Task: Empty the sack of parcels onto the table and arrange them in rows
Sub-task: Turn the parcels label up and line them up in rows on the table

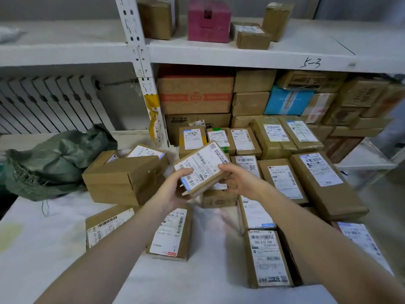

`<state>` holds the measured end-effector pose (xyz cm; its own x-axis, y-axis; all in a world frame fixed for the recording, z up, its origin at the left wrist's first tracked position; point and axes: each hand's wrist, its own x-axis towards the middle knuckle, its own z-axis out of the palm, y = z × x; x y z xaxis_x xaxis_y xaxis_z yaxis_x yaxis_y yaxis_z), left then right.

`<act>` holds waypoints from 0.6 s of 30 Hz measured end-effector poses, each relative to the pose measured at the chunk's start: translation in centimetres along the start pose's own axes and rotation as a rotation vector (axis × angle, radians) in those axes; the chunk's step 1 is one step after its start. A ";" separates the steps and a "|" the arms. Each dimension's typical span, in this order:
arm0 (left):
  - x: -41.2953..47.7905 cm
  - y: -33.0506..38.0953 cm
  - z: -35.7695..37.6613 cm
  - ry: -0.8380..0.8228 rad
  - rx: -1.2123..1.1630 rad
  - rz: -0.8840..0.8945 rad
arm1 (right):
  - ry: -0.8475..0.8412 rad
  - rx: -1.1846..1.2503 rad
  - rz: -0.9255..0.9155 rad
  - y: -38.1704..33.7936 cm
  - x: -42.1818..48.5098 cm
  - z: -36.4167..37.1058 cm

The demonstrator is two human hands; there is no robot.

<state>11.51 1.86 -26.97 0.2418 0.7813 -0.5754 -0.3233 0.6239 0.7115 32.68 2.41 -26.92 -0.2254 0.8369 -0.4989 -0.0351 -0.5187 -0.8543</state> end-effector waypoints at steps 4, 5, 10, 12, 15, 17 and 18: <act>-1.0 -0.3 -0.4 -0.058 0.313 -0.017 | -0.105 -0.206 -0.017 -0.8 -1.3 -2.1; -1.1 -0.4 -0.4 -0.102 0.408 -0.003 | -0.160 -0.289 -0.006 -1.1 -1.6 -1.9; -1.6 -1.5 1.4 -0.123 0.428 0.104 | -0.255 -0.620 -0.007 -0.4 -2.0 -0.8; -1.3 -2.5 1.4 0.052 0.345 0.205 | -0.219 -0.517 -0.018 0.3 -2.0 -1.4; -0.8 -4.4 1.2 0.091 0.246 0.169 | -0.115 -0.194 0.021 1.4 -2.0 -2.4; -0.8 -5.6 1.5 -0.017 0.184 0.071 | -0.105 -0.103 0.034 2.0 -1.9 -2.8; -1.0 -6.0 1.8 -0.053 0.159 0.036 | -0.119 -0.113 0.047 2.4 -1.9 -3.0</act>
<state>14.86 -2.66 -29.99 0.2815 0.8004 -0.5293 -0.1848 0.5865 0.7886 35.91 0.13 -28.44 -0.3379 0.7822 -0.5234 0.0862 -0.5281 -0.8448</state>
